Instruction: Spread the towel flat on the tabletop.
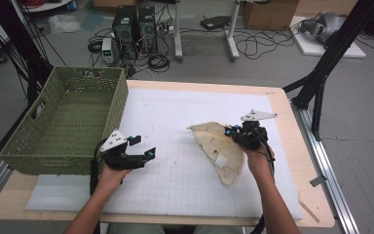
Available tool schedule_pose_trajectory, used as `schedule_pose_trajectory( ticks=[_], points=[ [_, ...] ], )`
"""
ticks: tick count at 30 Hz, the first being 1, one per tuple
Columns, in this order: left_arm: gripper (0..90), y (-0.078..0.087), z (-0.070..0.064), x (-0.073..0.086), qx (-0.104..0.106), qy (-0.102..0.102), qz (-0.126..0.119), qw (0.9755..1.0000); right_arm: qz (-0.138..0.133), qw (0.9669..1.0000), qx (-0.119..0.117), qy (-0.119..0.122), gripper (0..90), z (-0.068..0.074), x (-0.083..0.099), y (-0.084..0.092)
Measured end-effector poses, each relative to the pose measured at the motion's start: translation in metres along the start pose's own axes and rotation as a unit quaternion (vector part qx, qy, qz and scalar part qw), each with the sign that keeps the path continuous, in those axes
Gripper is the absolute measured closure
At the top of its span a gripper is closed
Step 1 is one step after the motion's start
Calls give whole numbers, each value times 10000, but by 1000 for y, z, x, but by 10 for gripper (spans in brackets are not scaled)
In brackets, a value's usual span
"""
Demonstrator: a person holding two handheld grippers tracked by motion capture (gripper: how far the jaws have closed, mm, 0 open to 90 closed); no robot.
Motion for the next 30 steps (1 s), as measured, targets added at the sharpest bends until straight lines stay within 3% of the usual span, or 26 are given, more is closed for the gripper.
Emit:
schedule_pose_trajectory(
  ticks=[5, 9, 10, 13, 16, 21, 23, 25, 27, 30],
  points=[
    [201, -1, -1, 1, 18, -14, 22, 10000, 255, 9971, 718, -26, 830, -30, 11, -10],
    [201, -2, -3, 1, 54, -14, 42, 10000, 455, 9888, 1423, -26, 809, -54, 20, -11],
    [201, -3, -3, 1, 57, -20, 50, 10000, 442, 9867, 1561, -106, 765, -60, 21, -9],
    [201, -3, -4, 1, 93, -27, 55, 9999, 339, 9858, 1618, -300, 666, -66, 23, -6],
    [201, -3, -3, 2, 80, -17, 58, 9999, 254, 9872, 1564, -209, 573, -62, 20, -1],
    [201, -3, -4, 1, 86, -17, 53, 9999, -128, 9903, 1386, 44, 451, -42, 8, 14],
    [202, -3, -4, 1, 78, -19, 60, 10000, -200, 9937, 1098, 76, 444, -30, 6, 18],
    [202, -3, -4, 1, 87, -10, 54, 9999, -135, 9977, 647, 118, 429, -16, 7, 17],
    [203, -3, -4, 1, 86, -22, 53, 9999, -50, 9990, 360, 246, 426, -2, 11, 11],
    [203, -2, -3, 1, 53, -9, 34, 10000, 364, 9987, 85, 348, 426, 11, 28, -5]
  ],
)
Point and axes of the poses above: each handheld gripper's, and its own axes: y roughly backward along the jaws, x roughly out of its underside, z roughly to its left, the point moved 5 cm from there along -y, roughly forward along the jaws, and after that the axes turned 5 degrees about -z, right-handed, at the moved point
